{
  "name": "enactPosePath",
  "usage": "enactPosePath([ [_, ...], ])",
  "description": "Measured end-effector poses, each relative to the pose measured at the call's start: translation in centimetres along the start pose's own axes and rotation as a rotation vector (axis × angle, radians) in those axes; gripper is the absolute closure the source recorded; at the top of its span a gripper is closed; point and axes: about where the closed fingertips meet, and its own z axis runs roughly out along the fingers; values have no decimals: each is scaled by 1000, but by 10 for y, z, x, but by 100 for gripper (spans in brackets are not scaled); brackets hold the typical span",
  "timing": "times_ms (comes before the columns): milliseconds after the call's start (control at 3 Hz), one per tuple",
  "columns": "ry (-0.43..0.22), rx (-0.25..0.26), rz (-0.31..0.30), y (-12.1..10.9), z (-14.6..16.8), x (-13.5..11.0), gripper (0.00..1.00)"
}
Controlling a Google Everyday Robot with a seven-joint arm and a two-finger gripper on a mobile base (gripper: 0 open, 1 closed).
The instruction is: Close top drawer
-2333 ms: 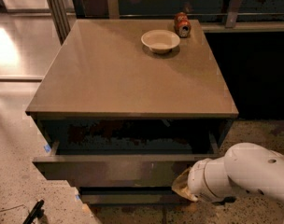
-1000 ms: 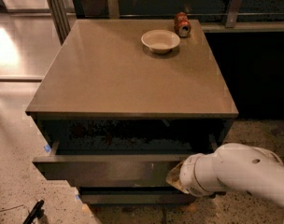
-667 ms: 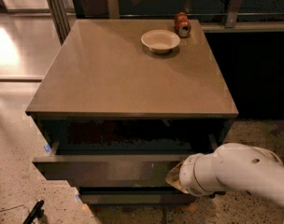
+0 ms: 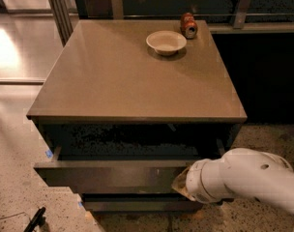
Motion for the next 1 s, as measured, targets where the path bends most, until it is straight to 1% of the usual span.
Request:
enactPosePath([
  [333, 0, 0, 0, 0, 0, 0, 0],
  [667, 0, 0, 0, 0, 0, 0, 0],
  [1000, 0, 0, 0, 0, 0, 0, 21],
])
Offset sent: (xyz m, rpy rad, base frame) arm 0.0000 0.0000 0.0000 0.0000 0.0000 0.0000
